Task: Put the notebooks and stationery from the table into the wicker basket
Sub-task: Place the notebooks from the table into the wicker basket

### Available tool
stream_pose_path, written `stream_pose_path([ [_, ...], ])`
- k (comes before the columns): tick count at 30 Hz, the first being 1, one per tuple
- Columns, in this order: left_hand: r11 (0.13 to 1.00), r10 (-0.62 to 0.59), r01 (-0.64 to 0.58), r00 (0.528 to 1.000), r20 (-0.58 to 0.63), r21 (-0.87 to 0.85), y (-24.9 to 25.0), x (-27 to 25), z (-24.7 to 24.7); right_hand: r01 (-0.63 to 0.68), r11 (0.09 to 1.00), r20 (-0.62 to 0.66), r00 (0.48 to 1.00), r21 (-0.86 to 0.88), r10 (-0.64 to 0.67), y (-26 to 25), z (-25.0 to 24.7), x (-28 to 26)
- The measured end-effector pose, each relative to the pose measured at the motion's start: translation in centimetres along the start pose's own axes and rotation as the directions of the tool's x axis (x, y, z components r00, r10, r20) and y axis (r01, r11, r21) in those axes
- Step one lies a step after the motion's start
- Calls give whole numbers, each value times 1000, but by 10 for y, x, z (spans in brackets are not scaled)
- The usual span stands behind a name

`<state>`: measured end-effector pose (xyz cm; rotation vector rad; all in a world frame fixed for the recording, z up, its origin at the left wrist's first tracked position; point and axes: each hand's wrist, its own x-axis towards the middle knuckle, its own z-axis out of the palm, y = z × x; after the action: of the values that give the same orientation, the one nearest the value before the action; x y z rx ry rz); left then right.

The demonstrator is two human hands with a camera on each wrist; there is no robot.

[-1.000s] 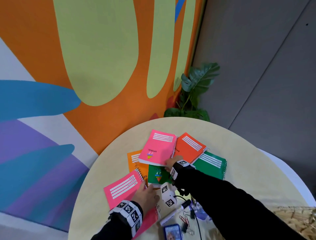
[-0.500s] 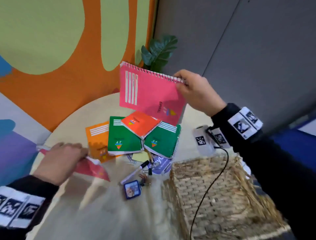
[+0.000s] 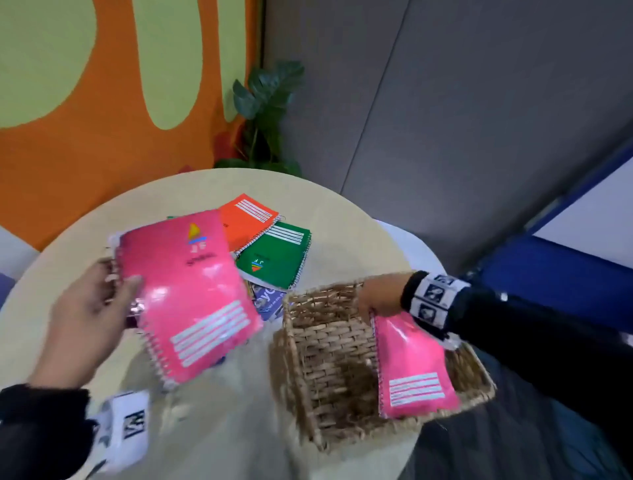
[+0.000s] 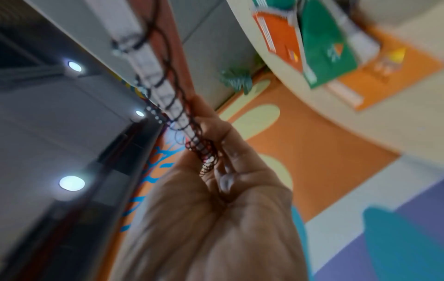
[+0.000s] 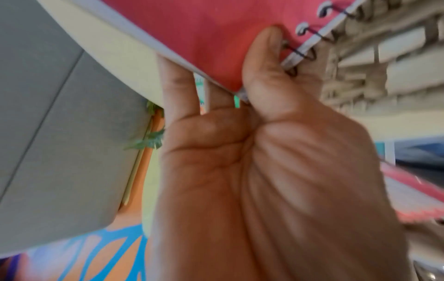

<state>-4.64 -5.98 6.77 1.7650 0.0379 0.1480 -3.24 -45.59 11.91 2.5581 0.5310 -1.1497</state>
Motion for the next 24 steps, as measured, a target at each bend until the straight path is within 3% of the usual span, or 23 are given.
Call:
stream_pose_path([
  [2, 994, -50, 63, 988, 147, -84, 18, -17, 34, 15, 1000, 56, 998, -4, -14, -3, 14, 27],
  [6, 973, -148, 177, 971, 186, -148, 23, -28, 65, 31, 987, 159, 987, -157, -6, -14, 27, 58],
  [9, 981, -130, 157, 967, 221, -110, 28, -34, 77, 11, 972, 195, 980, -234, 36, -15, 40, 74],
  [14, 984, -161, 174, 952, 259, -29, 30, -36, 88, -14, 991, 144, 989, -132, 33, -10, 49, 78],
  [17, 987, -154, 164, 942, 297, -6, 35, -33, 95, 47, 998, -16, 999, -46, -48, 3, 49, 72],
  [19, 987, -145, 158, 936, 322, -15, 38, -28, 100, 102, 963, -121, 990, 250, -74, 12, 47, 60],
  [20, 988, -133, 152, 932, 338, -29, 44, -26, 104, 166, 859, -149, 983, 485, -105, 15, 44, 49],
  [22, 988, -104, 141, 913, 393, -65, 54, -23, 114, 318, 424, -256, 946, 848, -198, 12, 35, 24],
  [24, 981, -104, 164, 895, 433, -104, 63, -20, 129, 356, 59, -343, 925, 933, -161, 7, 29, 5],
])
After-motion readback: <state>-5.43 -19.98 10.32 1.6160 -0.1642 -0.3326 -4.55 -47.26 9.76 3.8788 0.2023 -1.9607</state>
